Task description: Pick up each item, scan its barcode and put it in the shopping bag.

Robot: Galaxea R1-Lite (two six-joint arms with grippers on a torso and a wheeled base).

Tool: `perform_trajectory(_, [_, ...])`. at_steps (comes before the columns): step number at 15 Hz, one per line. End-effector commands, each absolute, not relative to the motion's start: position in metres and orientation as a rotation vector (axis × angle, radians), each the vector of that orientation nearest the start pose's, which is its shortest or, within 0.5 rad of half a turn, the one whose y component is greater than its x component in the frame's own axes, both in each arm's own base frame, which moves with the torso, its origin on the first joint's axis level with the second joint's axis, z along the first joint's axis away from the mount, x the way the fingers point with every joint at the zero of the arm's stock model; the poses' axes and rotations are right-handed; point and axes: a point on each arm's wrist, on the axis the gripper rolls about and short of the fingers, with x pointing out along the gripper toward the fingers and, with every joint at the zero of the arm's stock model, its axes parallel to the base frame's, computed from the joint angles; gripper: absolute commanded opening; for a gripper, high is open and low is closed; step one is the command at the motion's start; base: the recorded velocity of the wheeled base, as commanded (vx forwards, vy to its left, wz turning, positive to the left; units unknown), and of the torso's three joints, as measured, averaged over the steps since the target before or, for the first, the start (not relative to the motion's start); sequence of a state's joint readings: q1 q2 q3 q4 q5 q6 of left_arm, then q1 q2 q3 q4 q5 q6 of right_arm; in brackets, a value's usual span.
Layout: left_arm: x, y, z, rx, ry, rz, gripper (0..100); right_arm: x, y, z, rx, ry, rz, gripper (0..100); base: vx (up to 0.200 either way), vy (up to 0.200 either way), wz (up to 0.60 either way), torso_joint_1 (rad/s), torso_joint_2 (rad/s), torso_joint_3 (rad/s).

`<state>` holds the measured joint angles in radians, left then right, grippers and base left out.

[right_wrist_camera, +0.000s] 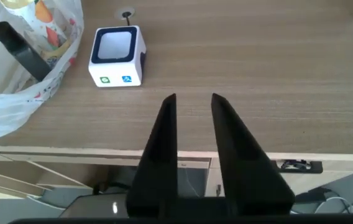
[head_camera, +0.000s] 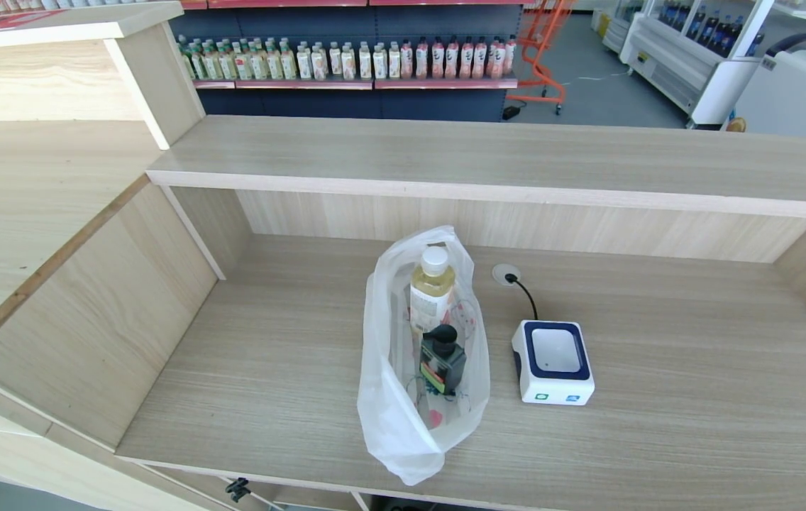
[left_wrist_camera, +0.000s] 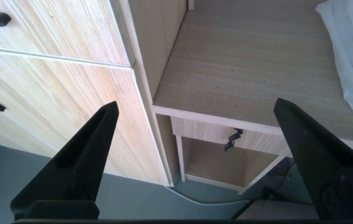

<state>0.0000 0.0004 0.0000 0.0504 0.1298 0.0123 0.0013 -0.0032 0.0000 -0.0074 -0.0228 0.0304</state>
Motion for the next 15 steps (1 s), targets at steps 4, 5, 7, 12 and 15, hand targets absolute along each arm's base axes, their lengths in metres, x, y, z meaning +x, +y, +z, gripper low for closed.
perform_trajectory(4, [-0.0230, 0.0029, 0.0703, 0.017, 0.053, 0.130, 100, -0.0228, -0.0006, 0.0763, 0.031, -0.008, -0.021, 0, 0.000, 0.000, 0.00, 0.000, 0.00, 0.000])
perform_trajectory(5, [-0.0230, 0.0029, 0.0703, 0.019, 0.053, 0.130, 100, -0.0228, -0.0006, 0.0763, 0.031, -0.008, -0.021, 0, 0.000, -0.200, 0.00, 0.002, 0.00, 0.007])
perform_trajectory(7, [-0.0230, 0.0029, 0.0703, 0.020, 0.053, 0.130, 100, -0.0228, -0.0006, 0.0763, 0.031, -0.008, -0.021, 0, 0.000, -0.200, 0.00, 0.005, 0.00, 0.007])
perform_trajectory(12, [-0.0230, 0.0029, 0.0703, 0.019, 0.053, 0.130, 100, -0.0228, -0.0006, 0.0763, 0.031, -0.008, -0.021, 0, 0.000, -0.200, 0.00, 0.005, 0.00, 0.004])
perform_trajectory(15, [-0.0231, 0.0029, 0.0703, 0.017, 0.051, 0.130, 100, -0.0228, -0.0006, 0.0763, 0.031, -0.008, -0.021, 0, 0.000, -0.067, 0.00, 0.001, 0.00, 0.001])
